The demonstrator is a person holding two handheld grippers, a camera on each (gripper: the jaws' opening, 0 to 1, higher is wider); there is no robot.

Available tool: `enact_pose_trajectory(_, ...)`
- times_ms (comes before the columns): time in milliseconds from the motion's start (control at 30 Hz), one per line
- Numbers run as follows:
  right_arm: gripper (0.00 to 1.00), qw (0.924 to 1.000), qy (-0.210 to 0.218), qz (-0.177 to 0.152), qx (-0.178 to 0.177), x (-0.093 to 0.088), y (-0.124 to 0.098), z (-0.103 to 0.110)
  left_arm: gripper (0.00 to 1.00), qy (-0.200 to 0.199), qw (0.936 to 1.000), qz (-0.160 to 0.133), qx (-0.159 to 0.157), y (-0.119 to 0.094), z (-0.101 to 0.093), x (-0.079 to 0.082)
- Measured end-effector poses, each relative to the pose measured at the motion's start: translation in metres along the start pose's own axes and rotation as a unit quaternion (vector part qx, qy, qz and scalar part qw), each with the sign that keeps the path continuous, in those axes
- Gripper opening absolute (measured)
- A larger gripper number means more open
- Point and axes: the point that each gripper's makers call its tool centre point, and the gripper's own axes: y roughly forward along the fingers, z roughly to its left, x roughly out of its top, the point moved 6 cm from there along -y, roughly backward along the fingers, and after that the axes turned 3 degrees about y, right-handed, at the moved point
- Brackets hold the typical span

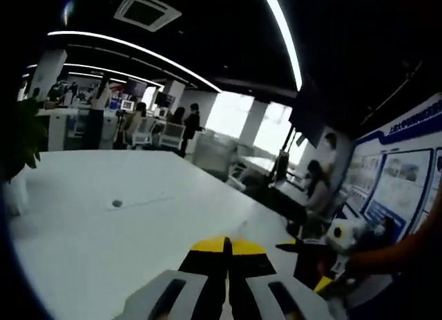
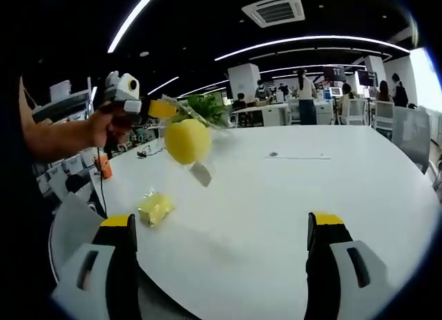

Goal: Compare the silicone blocks by pressing each to a similar depth, holding the contact briefly, and releasing to observe deformation and rebound differences across the visible hardness samples.

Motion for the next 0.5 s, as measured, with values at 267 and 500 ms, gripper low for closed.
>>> enact_pose_trajectory(267, 0.96, 0.9978, -0.046, -0.043, 0.021, 0.022, 0.005, 0.005, 0.00, 0.003, 0.9997, -0.008, -0.023, -0.011, -0.014, 0.012)
enact_pose_trajectory(500, 0.96, 0.9945, -0.042, -0.071, 0.066, 0.048, 0.018, 0.014, 0.00, -0.007, 0.9989, -0.021, -0.041, -0.021, -0.022, 0.025)
